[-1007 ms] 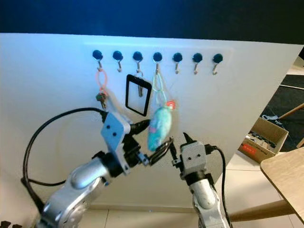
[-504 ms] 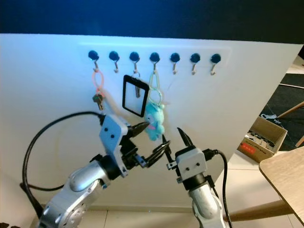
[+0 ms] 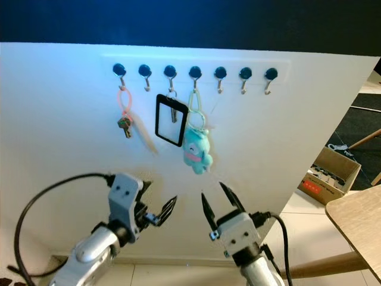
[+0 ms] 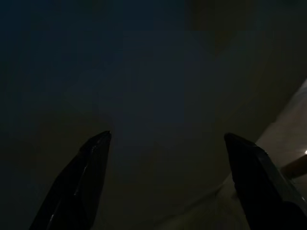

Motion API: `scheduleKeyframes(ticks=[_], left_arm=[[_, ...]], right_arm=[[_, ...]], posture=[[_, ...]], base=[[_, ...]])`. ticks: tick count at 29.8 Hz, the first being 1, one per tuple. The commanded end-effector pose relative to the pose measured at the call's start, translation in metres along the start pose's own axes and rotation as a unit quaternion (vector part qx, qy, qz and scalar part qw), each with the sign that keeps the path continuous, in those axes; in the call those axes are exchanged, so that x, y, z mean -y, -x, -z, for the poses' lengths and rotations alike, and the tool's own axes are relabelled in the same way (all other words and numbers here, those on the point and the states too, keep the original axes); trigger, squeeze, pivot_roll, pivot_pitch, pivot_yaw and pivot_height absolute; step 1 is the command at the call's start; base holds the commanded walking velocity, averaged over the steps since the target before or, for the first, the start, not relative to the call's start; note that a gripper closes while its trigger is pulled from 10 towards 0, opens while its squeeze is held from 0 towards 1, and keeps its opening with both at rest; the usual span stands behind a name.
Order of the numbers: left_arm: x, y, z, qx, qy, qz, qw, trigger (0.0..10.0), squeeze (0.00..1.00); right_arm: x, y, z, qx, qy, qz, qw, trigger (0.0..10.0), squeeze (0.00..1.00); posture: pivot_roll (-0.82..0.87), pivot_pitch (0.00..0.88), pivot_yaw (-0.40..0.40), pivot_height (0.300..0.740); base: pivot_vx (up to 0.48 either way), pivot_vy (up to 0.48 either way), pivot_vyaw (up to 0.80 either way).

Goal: Hang keys on a hook

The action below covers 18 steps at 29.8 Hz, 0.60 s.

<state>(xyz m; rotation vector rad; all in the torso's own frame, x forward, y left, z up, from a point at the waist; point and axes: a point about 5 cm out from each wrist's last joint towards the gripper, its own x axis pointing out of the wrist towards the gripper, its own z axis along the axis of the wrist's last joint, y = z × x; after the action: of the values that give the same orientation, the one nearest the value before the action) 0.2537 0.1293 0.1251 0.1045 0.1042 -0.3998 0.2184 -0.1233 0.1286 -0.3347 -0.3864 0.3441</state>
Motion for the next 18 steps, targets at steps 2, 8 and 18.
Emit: scheduleKeyframes(ticks=[2,8,18], left_arm=[[-0.007,0.003,0.008,-0.01,-0.002,-0.033,0.999,10.0,0.0],[-0.024,0.014,0.034,-0.053,0.01,-0.098,0.994,10.0,0.0],[-0.025,0.026,0.071,-0.131,0.034,-0.137,0.981,10.0,0.0]], right_arm=[[0.001,0.009,0.009,-0.027,-0.011,0.008,1.0,10.0,0.0],[0.003,0.039,0.05,-0.142,-0.052,0.046,0.987,10.0,0.0],[0.016,0.07,0.108,-0.293,-0.12,0.158,0.935,10.0,0.0]], posture=[[0.12,0.163,0.003,0.74],[0.11,0.165,0.005,0.74],[0.12,0.165,0.0,0.74]], base=[[0.0,0.0,0.0],[0.0,0.0,0.0],[0.0,0.0,0.0]])
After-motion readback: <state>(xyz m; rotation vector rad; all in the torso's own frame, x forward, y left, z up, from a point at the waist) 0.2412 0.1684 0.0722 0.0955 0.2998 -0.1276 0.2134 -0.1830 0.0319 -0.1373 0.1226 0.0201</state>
